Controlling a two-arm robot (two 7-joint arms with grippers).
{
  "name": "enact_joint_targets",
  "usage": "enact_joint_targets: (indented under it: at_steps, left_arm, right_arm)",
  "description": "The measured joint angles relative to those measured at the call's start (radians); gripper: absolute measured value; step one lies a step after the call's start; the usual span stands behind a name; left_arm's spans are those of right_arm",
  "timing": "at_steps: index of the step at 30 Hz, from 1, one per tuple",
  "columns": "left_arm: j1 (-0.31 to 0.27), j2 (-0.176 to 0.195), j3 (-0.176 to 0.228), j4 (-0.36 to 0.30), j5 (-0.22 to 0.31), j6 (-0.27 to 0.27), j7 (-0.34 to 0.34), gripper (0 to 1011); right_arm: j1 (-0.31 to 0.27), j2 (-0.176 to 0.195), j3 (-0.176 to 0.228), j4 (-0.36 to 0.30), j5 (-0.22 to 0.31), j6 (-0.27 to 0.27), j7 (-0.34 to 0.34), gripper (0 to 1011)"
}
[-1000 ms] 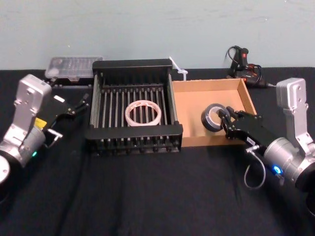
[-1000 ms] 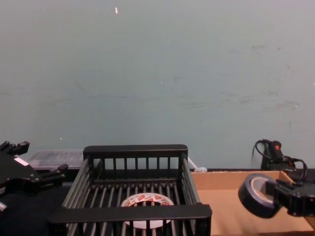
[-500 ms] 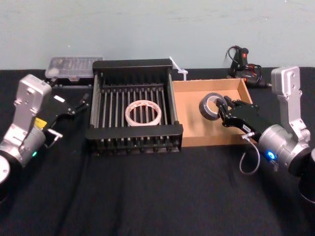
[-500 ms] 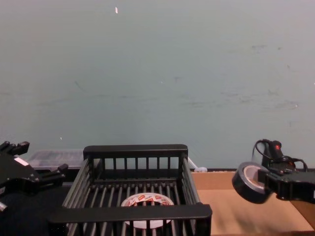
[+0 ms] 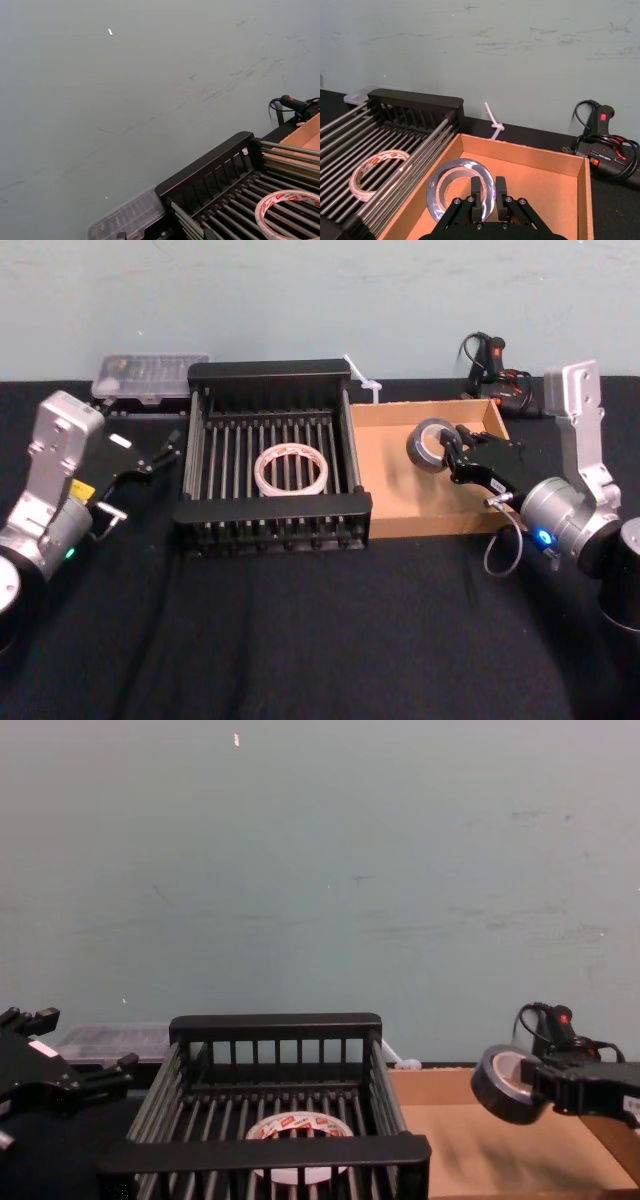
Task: Pick up the white tape and place it into the black box , Pick up the silver tape and place it into the brown box.
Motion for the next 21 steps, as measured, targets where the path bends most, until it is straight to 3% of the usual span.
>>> enact_joint_targets:
  at_steps: [21]
  left_arm:
    - [0.000,0.000,0.000,0.000,0.000,0.000,0.000,1001]
  right_arm:
    - [0.065,-0.022,0.004,0.081,-0.021,0.014,-0.005,176]
